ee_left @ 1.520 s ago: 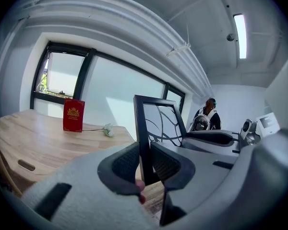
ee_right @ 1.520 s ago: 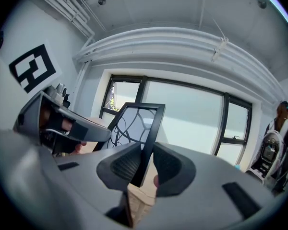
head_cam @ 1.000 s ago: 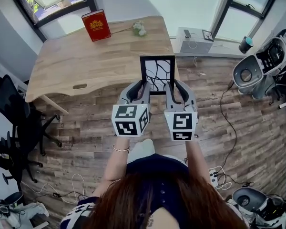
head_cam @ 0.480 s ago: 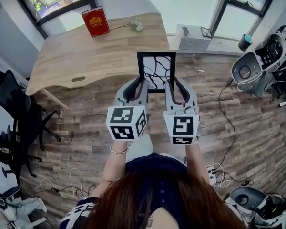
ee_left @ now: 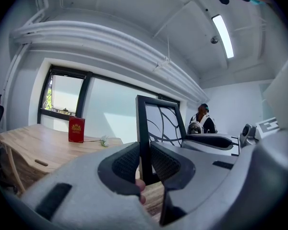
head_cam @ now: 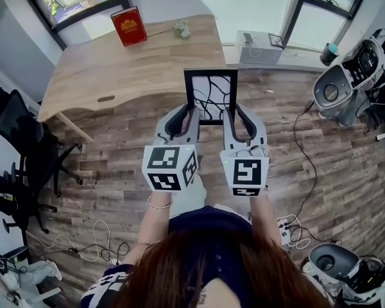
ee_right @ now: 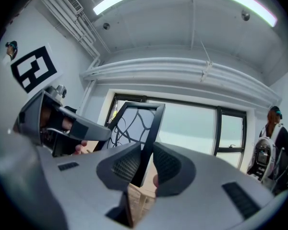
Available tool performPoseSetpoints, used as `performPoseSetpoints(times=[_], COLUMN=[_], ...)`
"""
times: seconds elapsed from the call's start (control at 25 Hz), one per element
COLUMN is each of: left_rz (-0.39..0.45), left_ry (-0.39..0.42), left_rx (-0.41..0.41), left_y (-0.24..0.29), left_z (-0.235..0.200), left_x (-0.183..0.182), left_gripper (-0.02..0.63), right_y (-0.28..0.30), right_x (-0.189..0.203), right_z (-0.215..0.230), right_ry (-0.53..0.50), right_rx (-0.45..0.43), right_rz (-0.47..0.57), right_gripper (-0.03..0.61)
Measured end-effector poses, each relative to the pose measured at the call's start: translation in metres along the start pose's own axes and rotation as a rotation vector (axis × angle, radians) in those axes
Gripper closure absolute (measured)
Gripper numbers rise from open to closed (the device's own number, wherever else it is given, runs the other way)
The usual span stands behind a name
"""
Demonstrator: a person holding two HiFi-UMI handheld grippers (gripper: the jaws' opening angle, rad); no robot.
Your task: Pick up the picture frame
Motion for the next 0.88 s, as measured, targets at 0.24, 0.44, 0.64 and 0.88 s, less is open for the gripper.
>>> performPoseSetpoints(times=[0.24,0.44,0.64,0.88], left_rz=[0.007,0.014,0.021,0.032], left_ry=[0.001,0.004,0.005,0.014], left_rx=[-0.007,-0.009,-0.005,-0.001], left_y=[-0.017,-0.029,-0.041,-0.052], left_z=[0.015,0.022,0.026,0.031], left_x=[0.002,0.002,0.002,0.000], left_gripper=[0.529,0.529,0.529,0.529], right_y=[-0.021,-0.034,-0.045,-0.057], right_x=[-0.003,-0.007,-0.011,-0.017], right_z=[0.000,-0.002,-0.007,-0.011], right_ry=[0.001,0.004,-0.001,-0.009], right_rx=[-0.010,-0.010,-0.008,0.005], right_rz=[0.006,0.015,0.028,0.054], right_gripper=[0.495,0.495,0.495,0.495])
Point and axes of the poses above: the fingertips, and each gripper's own axes: y forward along the fingers, z to its right, x out of its underside, the point moved 1 cm from there along -y, backward along the fingers, and after that the axes turned 10 degrees about x, right-handed, at the moved point
